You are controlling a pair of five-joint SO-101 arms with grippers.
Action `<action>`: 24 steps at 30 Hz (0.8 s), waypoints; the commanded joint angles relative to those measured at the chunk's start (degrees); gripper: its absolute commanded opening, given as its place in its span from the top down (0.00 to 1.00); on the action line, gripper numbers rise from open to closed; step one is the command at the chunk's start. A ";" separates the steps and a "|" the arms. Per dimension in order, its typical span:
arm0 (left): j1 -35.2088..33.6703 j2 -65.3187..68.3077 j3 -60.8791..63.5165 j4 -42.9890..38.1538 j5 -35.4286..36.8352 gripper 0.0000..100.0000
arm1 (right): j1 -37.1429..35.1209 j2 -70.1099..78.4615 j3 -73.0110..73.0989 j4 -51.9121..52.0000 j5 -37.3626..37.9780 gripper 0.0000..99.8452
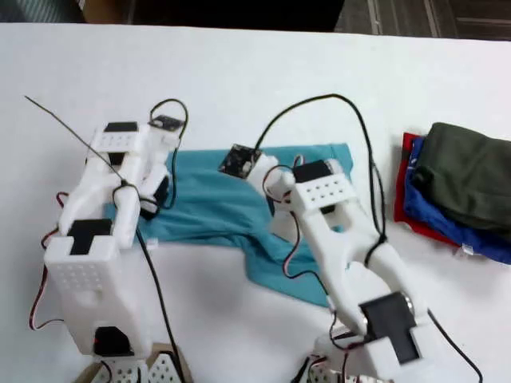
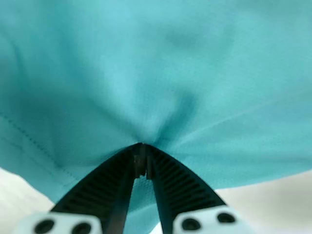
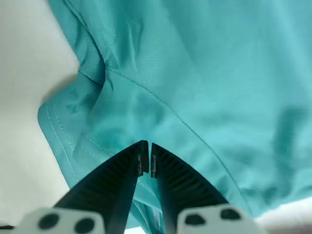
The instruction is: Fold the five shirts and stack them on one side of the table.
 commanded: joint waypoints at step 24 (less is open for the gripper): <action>0.00 -0.62 -0.04 0.35 0.53 0.97 | -4.62 -22.55 16.35 6.11 -0.79 0.98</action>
